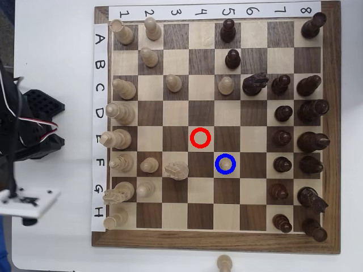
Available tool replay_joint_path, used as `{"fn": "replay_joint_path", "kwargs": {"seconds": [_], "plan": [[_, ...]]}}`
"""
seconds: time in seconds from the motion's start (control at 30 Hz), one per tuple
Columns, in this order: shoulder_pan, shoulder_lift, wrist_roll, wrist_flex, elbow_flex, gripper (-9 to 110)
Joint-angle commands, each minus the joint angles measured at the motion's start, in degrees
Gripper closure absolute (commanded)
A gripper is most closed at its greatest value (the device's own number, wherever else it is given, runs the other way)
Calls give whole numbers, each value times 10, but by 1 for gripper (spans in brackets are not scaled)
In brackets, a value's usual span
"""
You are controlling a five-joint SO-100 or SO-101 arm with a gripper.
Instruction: Move the piece to destination
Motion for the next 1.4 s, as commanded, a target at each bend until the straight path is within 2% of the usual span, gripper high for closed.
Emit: {"fn": "replay_joint_path", "kwargs": {"seconds": [0.0, 0.27, 0.73, 1.37], "plan": [[85, 122, -59, -29, 187, 101], [111, 236, -73, -1, 352, 101], [184, 279, -86, -9, 479, 101], [185, 280, -107, -18, 489, 101]]}}
